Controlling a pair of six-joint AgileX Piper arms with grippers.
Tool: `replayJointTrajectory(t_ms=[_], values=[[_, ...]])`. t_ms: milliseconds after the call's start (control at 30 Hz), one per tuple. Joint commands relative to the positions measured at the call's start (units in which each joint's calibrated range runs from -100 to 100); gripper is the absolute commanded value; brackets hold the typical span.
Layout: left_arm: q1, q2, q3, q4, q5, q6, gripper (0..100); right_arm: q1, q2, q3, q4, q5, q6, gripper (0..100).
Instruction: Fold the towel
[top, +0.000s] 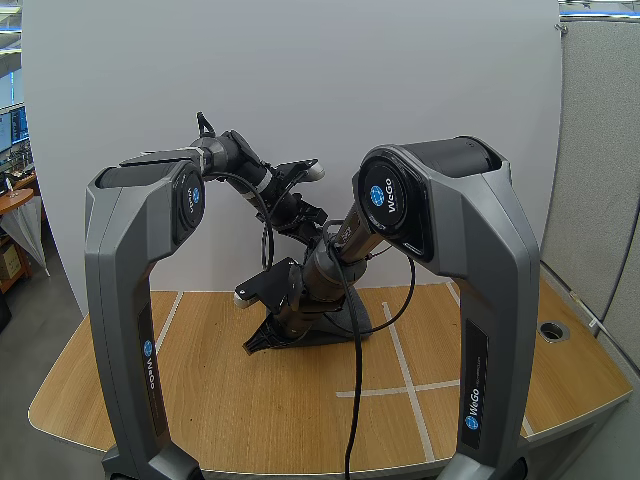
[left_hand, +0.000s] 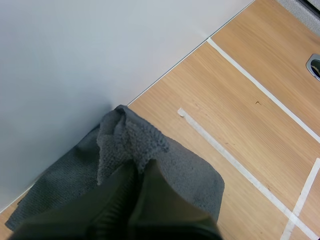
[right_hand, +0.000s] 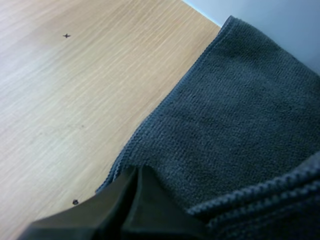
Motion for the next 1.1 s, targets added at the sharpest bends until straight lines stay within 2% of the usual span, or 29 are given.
replayJointTrajectory(t_ms=[0,133,433,833,1067], values=[[0.52,-0.79,-0.86,0.00,0.19,-0.32,0,0.02,1.32,0.19,-0.88,7.48,-0.43,0],[1.25,-0.79,-0.86,0.00,0.19,-0.32,0,0.02,0.41,2.21,-0.88,10.28,-0.43,0],[2.92,-0.79,-0.86,-1.35,0.19,-0.32,0,-0.23,-4.83,8.47,-0.88,7.47,-1.61,0],[2.98,-0.79,3.25,-0.22,0.19,-0.22,0,-3.96,-7.46,9.98,-1.30,7.63,-1.61,0],[2.98,-0.79,6.99,0.72,0.19,0.38,0,-4.24,-8.06,9.98,-2.15,7.63,-1.61,0]])
